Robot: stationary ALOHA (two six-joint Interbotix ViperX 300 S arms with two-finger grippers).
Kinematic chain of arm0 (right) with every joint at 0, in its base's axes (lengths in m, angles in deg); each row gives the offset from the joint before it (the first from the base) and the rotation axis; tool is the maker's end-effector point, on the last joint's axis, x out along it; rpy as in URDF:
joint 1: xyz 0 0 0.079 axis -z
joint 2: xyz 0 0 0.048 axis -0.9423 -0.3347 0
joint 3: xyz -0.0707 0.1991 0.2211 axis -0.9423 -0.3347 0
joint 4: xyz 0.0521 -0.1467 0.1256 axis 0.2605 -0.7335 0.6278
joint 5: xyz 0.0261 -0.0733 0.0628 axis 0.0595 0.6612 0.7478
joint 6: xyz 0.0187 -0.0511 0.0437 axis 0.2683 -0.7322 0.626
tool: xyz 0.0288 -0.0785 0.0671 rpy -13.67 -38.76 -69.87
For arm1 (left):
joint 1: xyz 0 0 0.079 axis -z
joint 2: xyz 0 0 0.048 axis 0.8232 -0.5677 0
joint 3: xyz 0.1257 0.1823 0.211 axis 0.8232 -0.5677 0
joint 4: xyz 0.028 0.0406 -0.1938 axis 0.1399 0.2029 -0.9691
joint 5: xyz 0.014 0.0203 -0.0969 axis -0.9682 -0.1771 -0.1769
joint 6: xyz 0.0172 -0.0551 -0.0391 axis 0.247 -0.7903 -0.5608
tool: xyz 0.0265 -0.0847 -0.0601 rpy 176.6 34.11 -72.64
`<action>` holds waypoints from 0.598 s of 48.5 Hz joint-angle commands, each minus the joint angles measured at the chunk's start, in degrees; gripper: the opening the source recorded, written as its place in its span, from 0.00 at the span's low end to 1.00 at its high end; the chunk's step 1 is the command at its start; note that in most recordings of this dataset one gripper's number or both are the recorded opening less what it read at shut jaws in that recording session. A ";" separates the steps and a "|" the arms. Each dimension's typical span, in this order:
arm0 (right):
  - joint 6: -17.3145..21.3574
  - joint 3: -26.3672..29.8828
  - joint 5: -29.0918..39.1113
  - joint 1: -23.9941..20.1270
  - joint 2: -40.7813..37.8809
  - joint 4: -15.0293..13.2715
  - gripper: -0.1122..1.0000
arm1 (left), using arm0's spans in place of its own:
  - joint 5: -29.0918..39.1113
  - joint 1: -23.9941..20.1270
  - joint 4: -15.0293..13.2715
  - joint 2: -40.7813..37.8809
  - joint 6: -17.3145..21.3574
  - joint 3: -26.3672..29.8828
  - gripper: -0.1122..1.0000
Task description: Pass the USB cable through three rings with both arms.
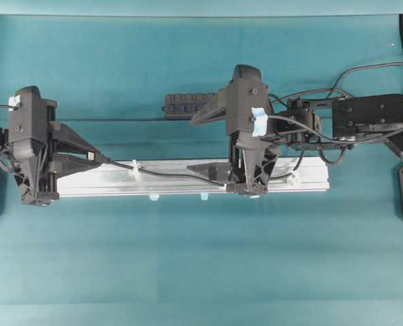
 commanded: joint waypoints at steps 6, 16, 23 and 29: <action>0.35 0.44 0.70 0.09 0.62 0.18 0.80 | -0.35 0.18 0.09 0.18 -0.09 1.49 0.30; 0.35 0.53 1.85 0.09 0.53 0.18 0.80 | -0.35 0.18 0.09 0.35 -0.18 1.49 0.30; 0.35 0.53 1.85 0.00 0.53 0.18 0.80 | -0.35 0.18 0.09 0.35 -0.26 1.49 0.30; 0.35 0.53 1.93 0.09 0.44 0.18 0.80 | -0.35 0.18 0.09 0.44 -0.18 1.49 0.30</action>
